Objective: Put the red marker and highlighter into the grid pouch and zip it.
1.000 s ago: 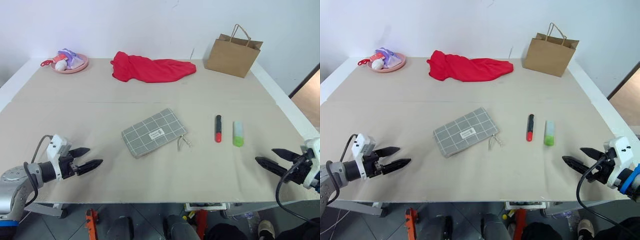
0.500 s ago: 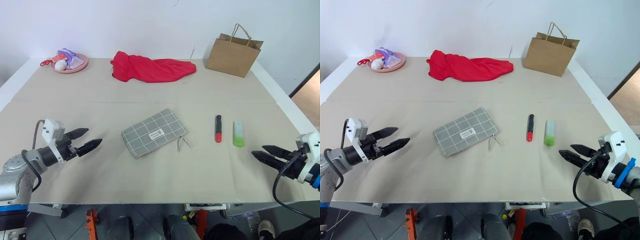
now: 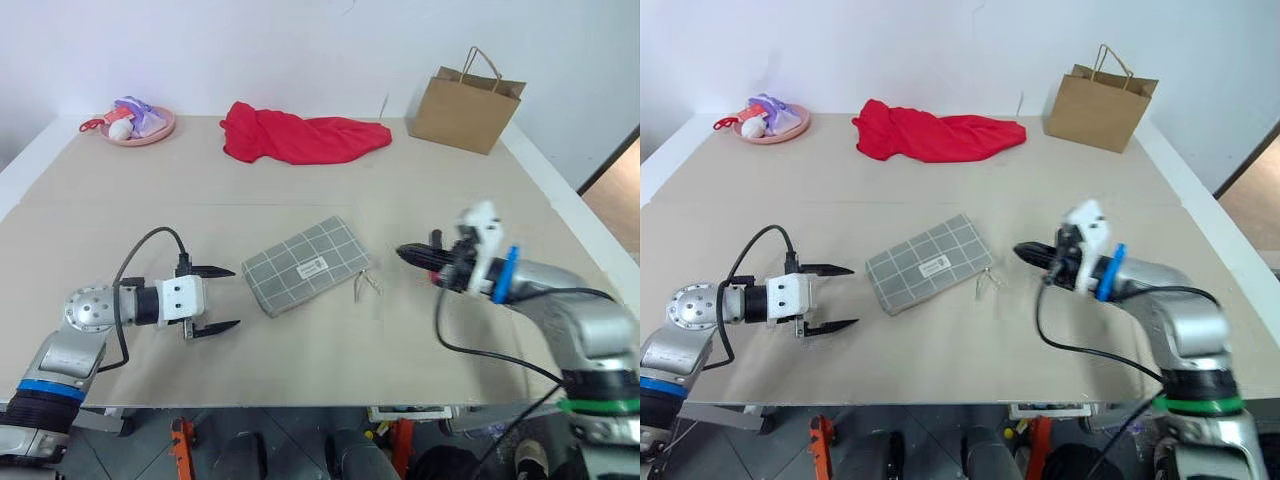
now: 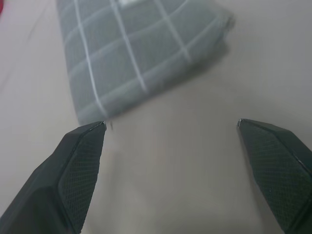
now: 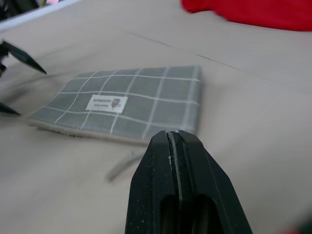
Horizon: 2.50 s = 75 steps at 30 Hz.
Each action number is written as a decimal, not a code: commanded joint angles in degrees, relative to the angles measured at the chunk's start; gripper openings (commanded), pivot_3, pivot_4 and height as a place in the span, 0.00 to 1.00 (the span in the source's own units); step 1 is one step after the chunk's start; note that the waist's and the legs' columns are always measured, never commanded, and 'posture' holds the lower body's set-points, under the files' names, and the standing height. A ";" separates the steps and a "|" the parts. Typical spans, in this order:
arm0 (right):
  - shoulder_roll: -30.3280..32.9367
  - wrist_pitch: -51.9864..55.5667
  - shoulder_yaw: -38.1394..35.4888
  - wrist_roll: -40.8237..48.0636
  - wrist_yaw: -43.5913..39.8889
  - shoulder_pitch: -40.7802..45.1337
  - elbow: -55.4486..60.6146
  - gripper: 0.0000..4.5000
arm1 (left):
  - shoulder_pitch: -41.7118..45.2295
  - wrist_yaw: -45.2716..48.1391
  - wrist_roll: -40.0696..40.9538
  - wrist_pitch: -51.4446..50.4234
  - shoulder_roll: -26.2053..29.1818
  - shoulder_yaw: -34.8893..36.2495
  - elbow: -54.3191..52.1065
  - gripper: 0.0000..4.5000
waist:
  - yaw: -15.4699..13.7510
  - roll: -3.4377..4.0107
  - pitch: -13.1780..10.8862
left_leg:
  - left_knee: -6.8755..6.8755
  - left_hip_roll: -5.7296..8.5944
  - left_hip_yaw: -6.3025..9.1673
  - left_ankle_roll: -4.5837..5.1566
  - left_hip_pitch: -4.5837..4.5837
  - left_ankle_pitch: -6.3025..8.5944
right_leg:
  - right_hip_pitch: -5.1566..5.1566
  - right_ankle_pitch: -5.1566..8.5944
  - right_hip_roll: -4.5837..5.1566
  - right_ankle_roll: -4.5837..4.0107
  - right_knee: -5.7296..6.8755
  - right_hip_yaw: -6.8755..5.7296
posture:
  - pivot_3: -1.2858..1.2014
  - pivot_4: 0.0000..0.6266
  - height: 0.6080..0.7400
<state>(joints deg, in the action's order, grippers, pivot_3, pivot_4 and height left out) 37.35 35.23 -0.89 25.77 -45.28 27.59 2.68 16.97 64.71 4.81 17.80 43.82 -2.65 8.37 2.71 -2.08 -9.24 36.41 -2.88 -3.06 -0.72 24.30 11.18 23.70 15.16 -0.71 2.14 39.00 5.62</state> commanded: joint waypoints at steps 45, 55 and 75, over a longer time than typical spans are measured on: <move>-10.98 -18.84 13.74 -27.10 4.26 14.05 -29.27 0.01 | 6.97 -10.05 -10.33 -18.72 -12.26 -13.15 -17.60 1.00 | 0.01 0.01 0.05 | 0.19 0.15 0.08 0.08 -0.13 -0.14 | -0.25 -0.35 -0.01 -0.09 0.05 -0.06 | 0.52 0.24 1.00; -10.24 -18.29 12.91 -26.89 4.06 13.53 -28.75 0.01 | 8.89 -12.48 -13.85 -18.99 -13.18 -14.96 -15.52 1.00 | 0.01 0.01 0.05 | 0.19 0.15 0.08 0.08 -0.14 -0.14 | -0.25 -0.36 0.00 -0.11 0.05 -0.05 | 0.52 0.24 1.00; -10.04 -17.82 12.71 -26.76 3.38 13.11 -28.14 0.00 | 10.40 -12.92 -14.63 -21.14 -12.98 -14.87 -16.04 0.70 | 0.01 0.00 0.05 | 0.18 0.16 0.08 0.08 -0.13 -0.14 | -0.25 -0.36 0.01 -0.10 0.04 -0.05 | 0.52 0.24 1.00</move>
<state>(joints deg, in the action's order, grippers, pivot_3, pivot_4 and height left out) 26.45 16.55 12.68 -0.35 -41.43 41.37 -25.20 26.26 52.03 -10.07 -3.02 30.34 -18.13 -6.03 2.71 -2.07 -9.19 36.59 -2.72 -2.98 -0.64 24.16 11.04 23.45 14.80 -0.70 2.04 39.04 5.57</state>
